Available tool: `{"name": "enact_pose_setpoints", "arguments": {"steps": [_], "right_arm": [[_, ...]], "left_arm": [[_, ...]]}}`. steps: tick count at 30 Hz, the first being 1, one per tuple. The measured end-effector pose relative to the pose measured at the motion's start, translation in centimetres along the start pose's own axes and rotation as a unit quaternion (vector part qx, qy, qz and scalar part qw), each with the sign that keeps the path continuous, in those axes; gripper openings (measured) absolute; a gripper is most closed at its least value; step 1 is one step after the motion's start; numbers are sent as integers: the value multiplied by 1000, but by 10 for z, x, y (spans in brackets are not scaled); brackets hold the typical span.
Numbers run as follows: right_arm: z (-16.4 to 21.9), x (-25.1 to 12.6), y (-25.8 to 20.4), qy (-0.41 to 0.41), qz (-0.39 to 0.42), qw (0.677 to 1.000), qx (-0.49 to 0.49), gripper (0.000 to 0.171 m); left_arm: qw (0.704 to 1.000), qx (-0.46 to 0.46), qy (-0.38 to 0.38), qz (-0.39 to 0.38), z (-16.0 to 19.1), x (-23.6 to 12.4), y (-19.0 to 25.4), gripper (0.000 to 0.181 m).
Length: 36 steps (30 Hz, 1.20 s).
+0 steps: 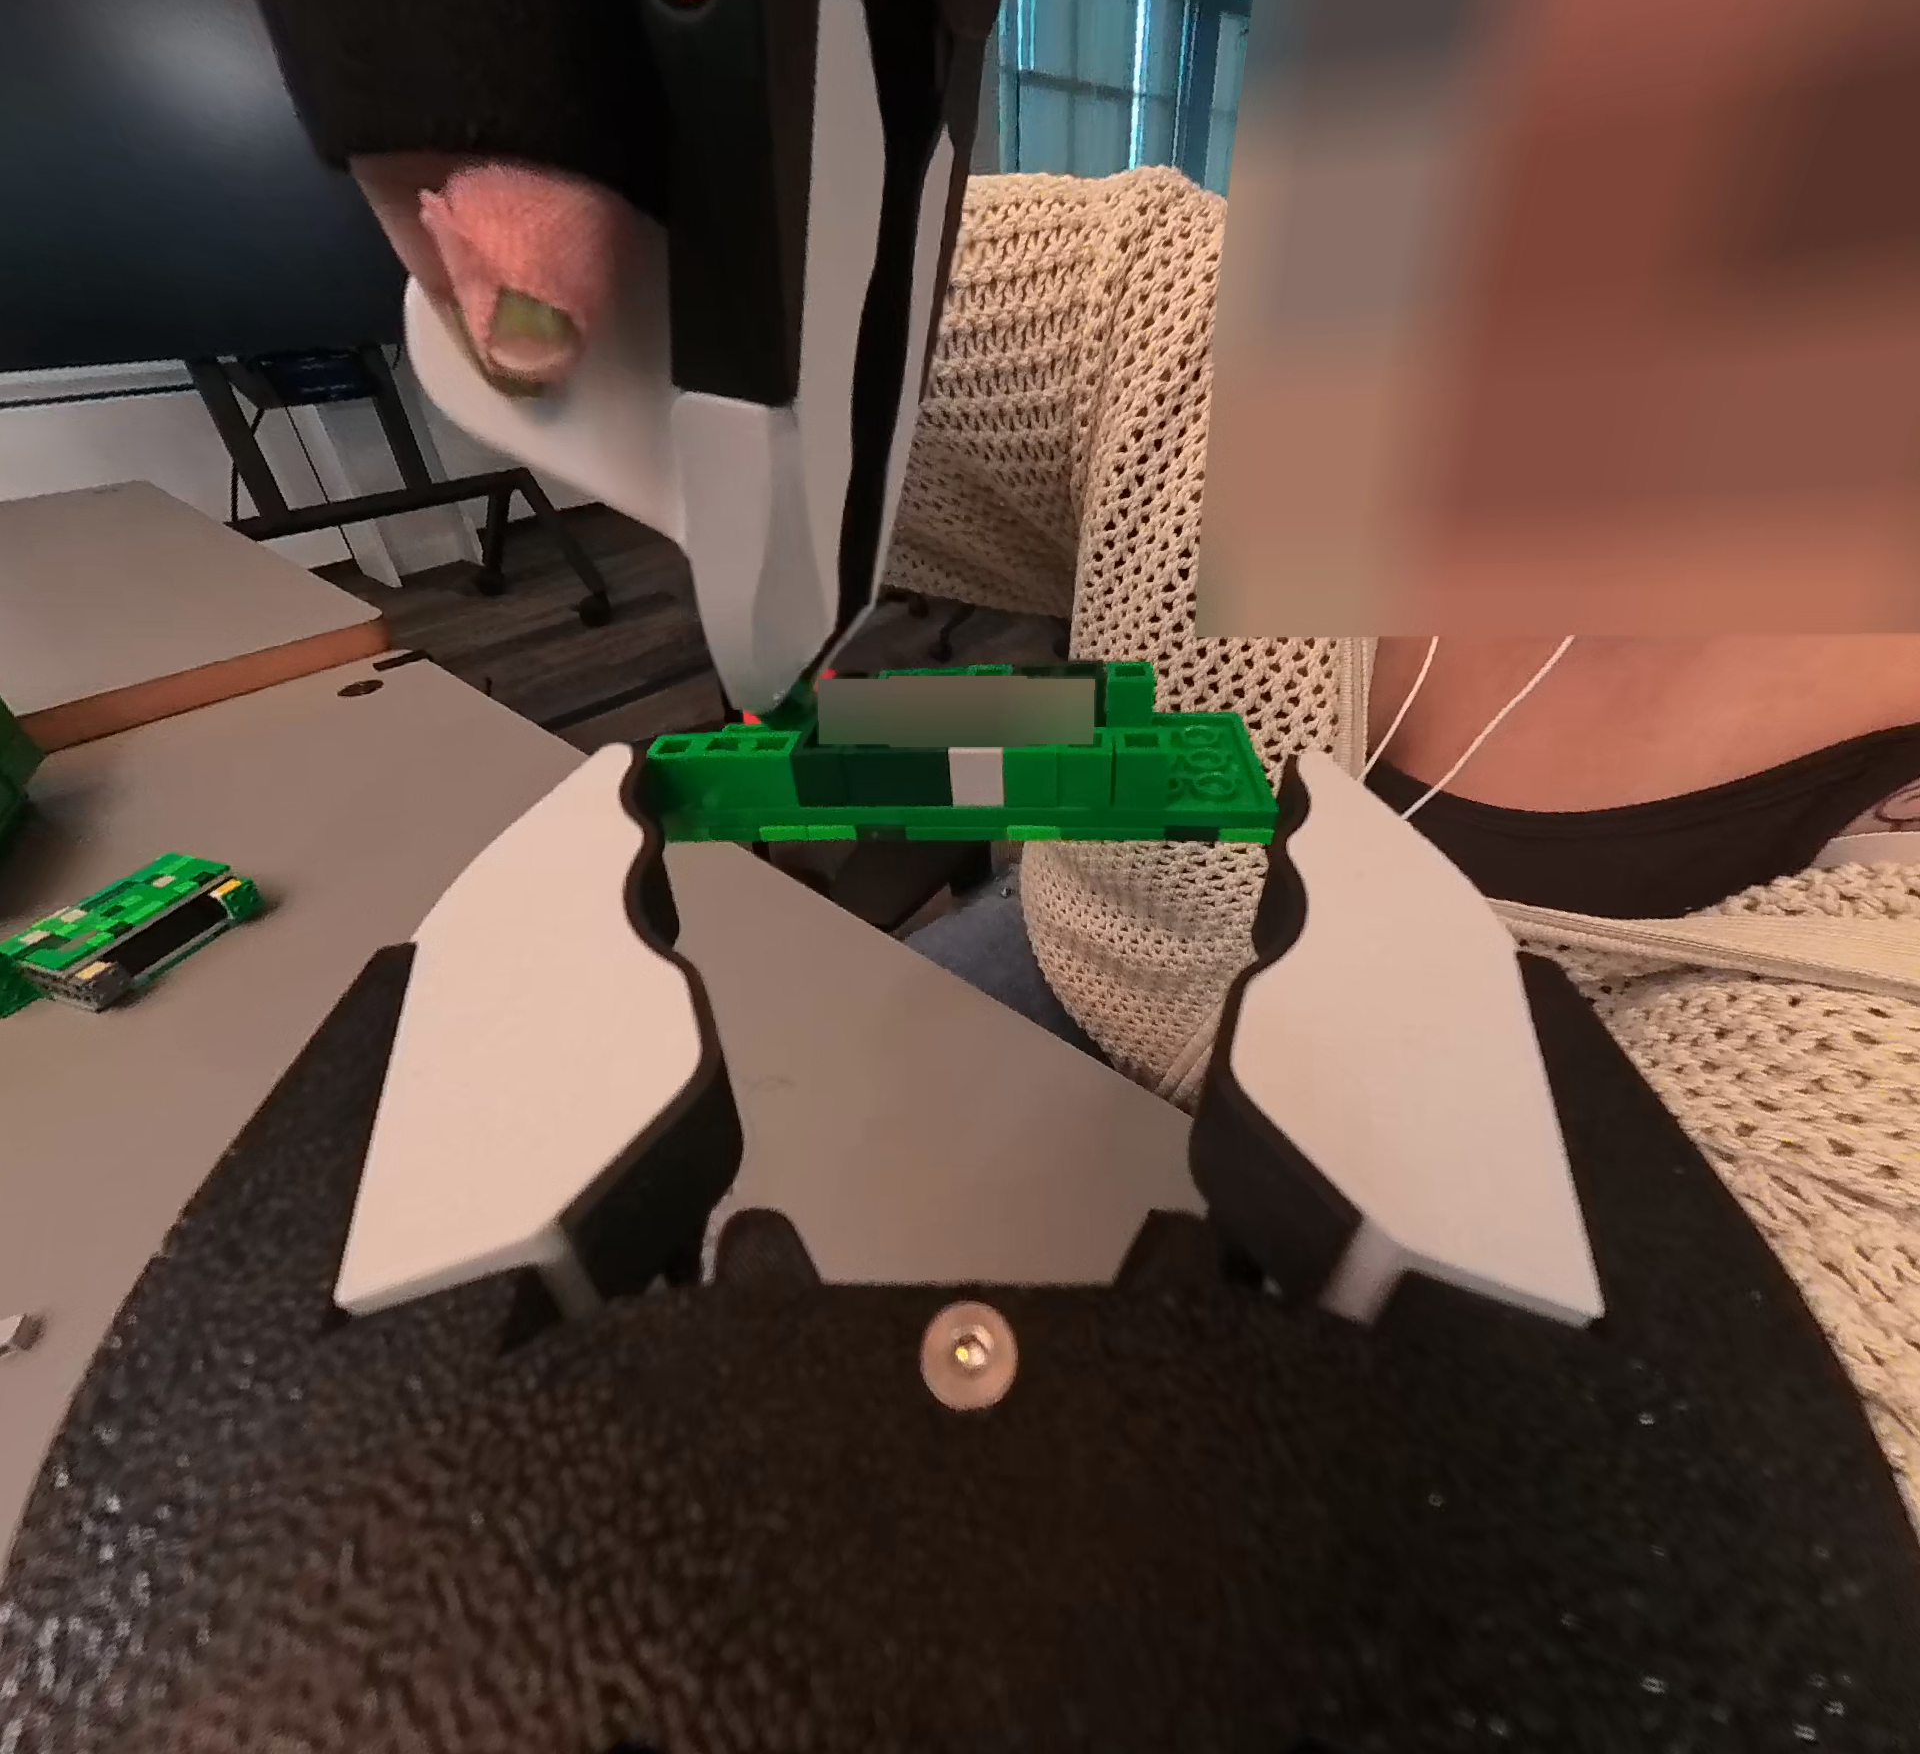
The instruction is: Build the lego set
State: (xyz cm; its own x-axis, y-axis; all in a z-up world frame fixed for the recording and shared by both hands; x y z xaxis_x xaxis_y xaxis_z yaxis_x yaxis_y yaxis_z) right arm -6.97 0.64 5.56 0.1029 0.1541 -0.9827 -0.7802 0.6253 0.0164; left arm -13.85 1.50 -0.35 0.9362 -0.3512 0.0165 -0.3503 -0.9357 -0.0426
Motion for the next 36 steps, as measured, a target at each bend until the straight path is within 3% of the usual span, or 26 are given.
{"name": "enact_pose_setpoints", "arguments": {"steps": [23,29,36], "right_arm": [[2,-11,4,13,55,998,2,11],[15,-25,-4,134,125,982,42,18],[29,-22,-17,359,100,924,84,19]], "left_arm": [[1000,9,24,-12,-3,-8,0,110],[999,16,42,-10,-7,-13,3,110],[997,20,66,30,-11,-13,9,110]]}}
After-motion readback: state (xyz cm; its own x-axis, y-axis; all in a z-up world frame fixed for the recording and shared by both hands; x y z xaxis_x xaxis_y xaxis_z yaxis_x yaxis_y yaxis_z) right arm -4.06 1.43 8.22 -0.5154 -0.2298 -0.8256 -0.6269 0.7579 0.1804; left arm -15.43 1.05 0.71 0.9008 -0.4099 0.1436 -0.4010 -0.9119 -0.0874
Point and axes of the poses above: each gripper's, where its closed fingertips meet, x out along the fingers, z out of its underside, y = z × x across the jaws, the point moved 6 cm from there along -x, back along the fingers, and after that the axes turned 7 degrees about -z, right-handed, at the moved point
